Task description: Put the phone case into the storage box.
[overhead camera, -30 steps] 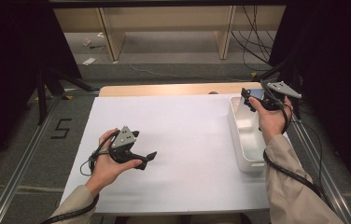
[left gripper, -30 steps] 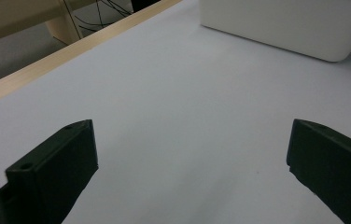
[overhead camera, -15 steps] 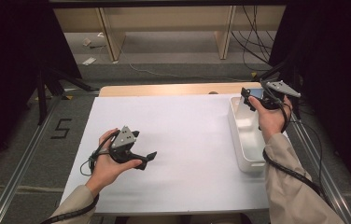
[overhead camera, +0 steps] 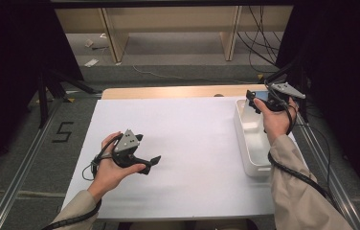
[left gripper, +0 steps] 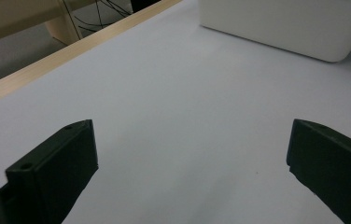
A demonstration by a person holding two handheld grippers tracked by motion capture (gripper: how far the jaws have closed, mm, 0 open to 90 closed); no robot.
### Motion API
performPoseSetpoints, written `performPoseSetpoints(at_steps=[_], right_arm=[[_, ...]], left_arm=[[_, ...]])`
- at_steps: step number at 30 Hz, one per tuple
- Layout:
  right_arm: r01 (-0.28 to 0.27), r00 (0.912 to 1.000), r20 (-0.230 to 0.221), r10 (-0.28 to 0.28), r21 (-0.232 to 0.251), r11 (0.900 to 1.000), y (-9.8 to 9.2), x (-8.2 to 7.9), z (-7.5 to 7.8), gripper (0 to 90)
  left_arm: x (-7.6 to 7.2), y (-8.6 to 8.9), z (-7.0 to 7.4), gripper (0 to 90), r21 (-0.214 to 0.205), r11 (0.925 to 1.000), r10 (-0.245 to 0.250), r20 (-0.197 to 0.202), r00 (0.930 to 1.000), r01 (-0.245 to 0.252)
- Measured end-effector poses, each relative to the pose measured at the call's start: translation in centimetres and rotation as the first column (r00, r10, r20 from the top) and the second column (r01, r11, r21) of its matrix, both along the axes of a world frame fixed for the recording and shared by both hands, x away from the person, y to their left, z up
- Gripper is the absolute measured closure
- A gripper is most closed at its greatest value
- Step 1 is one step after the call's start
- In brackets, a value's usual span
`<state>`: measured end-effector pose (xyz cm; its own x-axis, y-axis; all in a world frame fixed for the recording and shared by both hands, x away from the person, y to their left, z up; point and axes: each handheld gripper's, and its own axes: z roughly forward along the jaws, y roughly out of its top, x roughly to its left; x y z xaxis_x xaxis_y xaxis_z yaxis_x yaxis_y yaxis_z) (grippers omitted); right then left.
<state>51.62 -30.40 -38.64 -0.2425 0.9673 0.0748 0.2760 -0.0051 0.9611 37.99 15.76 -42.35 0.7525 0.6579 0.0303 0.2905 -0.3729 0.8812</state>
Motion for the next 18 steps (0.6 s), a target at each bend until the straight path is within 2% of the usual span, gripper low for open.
performPoseSetpoints(at_steps=[18], right_arm=[[0.002,1.0000,-0.006,-0.002,-0.012,0.9999,0.20,0.68,-0.03,18.9]], left_arm=[[-0.01,0.02,0.08,1.2,0.000,1.0000,0.001,0.002,1.0000,-0.001]])
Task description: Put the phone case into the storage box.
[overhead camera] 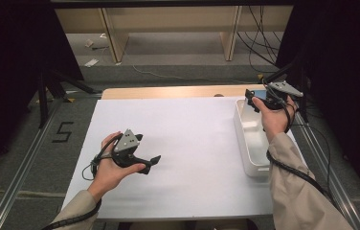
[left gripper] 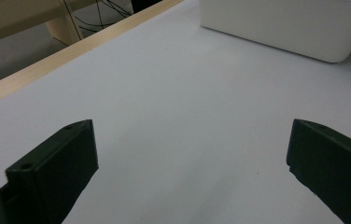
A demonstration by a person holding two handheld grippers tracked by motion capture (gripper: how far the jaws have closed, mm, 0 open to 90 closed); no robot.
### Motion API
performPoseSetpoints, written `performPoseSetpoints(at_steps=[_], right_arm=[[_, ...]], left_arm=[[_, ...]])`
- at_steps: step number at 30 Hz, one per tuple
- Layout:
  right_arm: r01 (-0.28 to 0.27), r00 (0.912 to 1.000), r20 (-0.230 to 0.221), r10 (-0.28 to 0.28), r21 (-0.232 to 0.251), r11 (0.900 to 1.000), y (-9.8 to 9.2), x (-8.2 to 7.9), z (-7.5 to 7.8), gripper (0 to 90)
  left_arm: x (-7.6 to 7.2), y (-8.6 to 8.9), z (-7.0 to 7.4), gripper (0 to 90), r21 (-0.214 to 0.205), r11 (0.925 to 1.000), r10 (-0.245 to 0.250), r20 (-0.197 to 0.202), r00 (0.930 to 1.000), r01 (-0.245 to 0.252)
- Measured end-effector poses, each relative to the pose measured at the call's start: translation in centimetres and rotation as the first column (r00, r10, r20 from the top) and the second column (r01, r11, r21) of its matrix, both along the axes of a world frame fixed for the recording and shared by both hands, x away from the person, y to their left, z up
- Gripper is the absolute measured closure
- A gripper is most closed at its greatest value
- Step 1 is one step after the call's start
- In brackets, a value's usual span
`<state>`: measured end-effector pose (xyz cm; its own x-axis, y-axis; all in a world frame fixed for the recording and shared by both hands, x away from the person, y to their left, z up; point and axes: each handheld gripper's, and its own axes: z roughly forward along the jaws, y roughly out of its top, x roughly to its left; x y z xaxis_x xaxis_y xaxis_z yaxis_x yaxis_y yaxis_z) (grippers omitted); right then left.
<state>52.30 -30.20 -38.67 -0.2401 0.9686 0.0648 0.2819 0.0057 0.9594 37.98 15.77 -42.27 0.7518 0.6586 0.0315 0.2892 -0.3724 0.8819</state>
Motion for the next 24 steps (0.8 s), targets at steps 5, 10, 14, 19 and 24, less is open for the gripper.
performPoseSetpoints(at_steps=[5,10,14,19,24], right_arm=[[0.000,1.0000,0.002,0.000,-0.003,1.0000,0.06,0.22,0.09,18.9],[0.001,1.0000,-0.005,-0.001,-0.002,1.0000,0.15,0.37,0.08,18.9],[0.004,1.0000,-0.007,-0.004,-0.002,1.0000,0.26,0.54,0.07,18.9],[0.003,1.0000,-0.009,-0.003,-0.006,1.0000,0.36,0.69,0.03,18.9],[0.003,0.9999,-0.011,-0.003,-0.008,1.0000,0.41,0.82,-0.01,18.9]], left_arm=[[0.01,0.00,-0.03,1.2,0.001,1.0000,0.001,-0.001,1.0000,-0.001],[0.00,-0.01,-0.02,1.2,0.001,1.0000,0.000,-0.001,1.0000,0.000],[0.00,-0.01,-0.02,1.2,0.000,1.0000,0.000,-0.001,1.0000,0.000],[0.00,-0.01,-0.04,1.2,0.001,1.0000,0.001,-0.001,1.0000,-0.001],[0.00,-0.01,0.01,1.2,0.000,1.0000,0.000,0.000,1.0000,0.000]])
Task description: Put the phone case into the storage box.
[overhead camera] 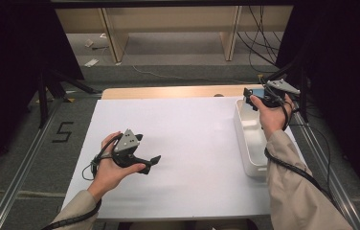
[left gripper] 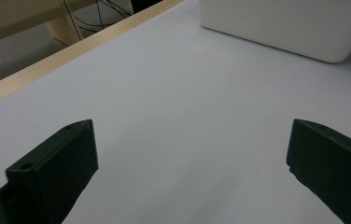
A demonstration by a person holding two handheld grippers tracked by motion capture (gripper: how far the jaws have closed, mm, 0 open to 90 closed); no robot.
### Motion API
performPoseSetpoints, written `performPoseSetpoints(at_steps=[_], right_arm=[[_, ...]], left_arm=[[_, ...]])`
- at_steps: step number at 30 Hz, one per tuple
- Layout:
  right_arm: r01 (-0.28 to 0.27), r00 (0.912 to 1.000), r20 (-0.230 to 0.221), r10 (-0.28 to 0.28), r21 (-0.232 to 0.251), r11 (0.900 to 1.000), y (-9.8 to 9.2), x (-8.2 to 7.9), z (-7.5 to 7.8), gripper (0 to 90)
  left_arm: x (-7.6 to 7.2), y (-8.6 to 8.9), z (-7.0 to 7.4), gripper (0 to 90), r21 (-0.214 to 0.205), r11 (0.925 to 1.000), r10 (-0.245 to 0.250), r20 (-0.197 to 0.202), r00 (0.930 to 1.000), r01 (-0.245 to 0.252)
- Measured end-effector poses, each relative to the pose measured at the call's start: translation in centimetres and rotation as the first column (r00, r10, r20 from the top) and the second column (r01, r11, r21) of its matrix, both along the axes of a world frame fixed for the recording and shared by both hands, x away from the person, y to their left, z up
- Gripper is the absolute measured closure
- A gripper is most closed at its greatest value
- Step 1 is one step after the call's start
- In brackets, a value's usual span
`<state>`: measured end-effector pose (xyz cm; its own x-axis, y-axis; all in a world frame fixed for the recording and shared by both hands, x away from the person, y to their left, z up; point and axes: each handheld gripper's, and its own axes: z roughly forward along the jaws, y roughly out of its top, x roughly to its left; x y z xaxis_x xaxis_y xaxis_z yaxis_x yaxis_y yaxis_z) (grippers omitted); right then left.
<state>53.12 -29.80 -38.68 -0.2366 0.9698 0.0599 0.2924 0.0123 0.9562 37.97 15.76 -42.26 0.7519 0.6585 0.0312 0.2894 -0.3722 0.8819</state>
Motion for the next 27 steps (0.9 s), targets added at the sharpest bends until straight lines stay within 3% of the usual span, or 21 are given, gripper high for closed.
performPoseSetpoints(at_steps=[27], right_arm=[[0.006,0.9999,-0.012,-0.006,-0.011,0.9999,0.02,0.73,-0.25,18.9]], left_arm=[[-0.02,-0.06,-0.09,1.2,0.001,1.0000,0.001,-0.005,1.0000,-0.001]])
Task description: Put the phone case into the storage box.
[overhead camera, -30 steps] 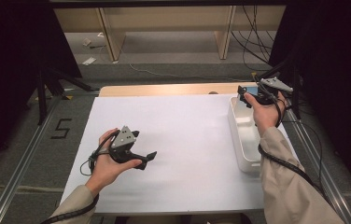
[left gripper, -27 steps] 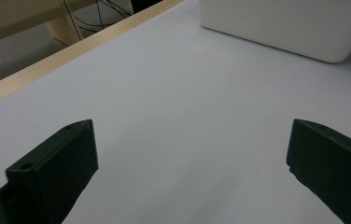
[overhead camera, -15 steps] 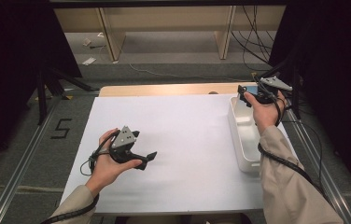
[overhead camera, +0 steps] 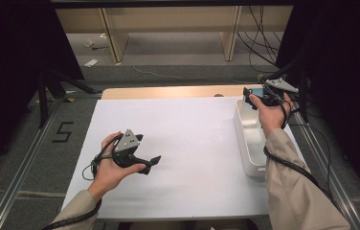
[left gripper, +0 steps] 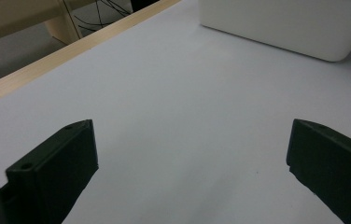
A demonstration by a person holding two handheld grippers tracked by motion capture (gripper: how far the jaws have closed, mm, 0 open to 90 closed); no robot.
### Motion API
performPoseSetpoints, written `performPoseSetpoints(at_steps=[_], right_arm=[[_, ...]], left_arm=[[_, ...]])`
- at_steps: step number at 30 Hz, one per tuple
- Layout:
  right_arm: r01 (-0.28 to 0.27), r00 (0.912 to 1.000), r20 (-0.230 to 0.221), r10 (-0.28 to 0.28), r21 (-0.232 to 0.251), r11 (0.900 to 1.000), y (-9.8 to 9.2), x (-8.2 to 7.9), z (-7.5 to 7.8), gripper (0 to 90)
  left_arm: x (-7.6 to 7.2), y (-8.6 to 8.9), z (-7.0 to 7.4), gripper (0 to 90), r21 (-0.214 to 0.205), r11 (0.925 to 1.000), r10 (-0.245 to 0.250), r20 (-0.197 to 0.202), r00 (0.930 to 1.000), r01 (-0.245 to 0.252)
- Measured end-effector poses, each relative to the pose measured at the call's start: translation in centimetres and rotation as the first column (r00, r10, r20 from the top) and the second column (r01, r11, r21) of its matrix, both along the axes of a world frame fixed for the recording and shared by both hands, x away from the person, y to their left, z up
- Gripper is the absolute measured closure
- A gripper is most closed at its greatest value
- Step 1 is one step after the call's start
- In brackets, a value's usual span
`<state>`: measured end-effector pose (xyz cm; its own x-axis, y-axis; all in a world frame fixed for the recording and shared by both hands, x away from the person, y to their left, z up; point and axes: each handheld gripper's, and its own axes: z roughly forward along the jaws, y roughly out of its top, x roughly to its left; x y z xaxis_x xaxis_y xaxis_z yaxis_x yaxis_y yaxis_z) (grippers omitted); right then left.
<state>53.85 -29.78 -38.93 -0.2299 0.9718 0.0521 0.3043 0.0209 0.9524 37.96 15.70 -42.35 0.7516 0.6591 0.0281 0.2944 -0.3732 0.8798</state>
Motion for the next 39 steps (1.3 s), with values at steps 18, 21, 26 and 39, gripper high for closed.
performPoseSetpoints(at_steps=[18,21,26,39], right_arm=[[0.005,1.0000,-0.007,-0.005,-0.006,1.0000,0.09,0.39,-0.21,18.9],[0.006,1.0000,-0.007,-0.006,-0.007,1.0000,0.08,0.44,-0.18,18.9],[0.007,0.9999,-0.010,-0.007,-0.011,0.9999,0.04,0.56,-0.23,18.9],[0.005,0.9999,-0.012,-0.005,-0.021,0.9998,0.35,0.90,-0.44,18.9]], left_arm=[[0.01,-0.01,-0.01,1.2,0.002,1.0000,-0.003,-0.001,1.0000,0.003],[0.02,-0.02,-0.03,1.2,0.002,1.0000,-0.003,-0.001,1.0000,0.003],[0.02,-0.02,-0.03,1.2,0.002,1.0000,-0.003,-0.001,1.0000,0.003],[0.03,-0.03,-0.03,1.3,0.004,1.0000,-0.006,0.001,1.0000,0.006]])
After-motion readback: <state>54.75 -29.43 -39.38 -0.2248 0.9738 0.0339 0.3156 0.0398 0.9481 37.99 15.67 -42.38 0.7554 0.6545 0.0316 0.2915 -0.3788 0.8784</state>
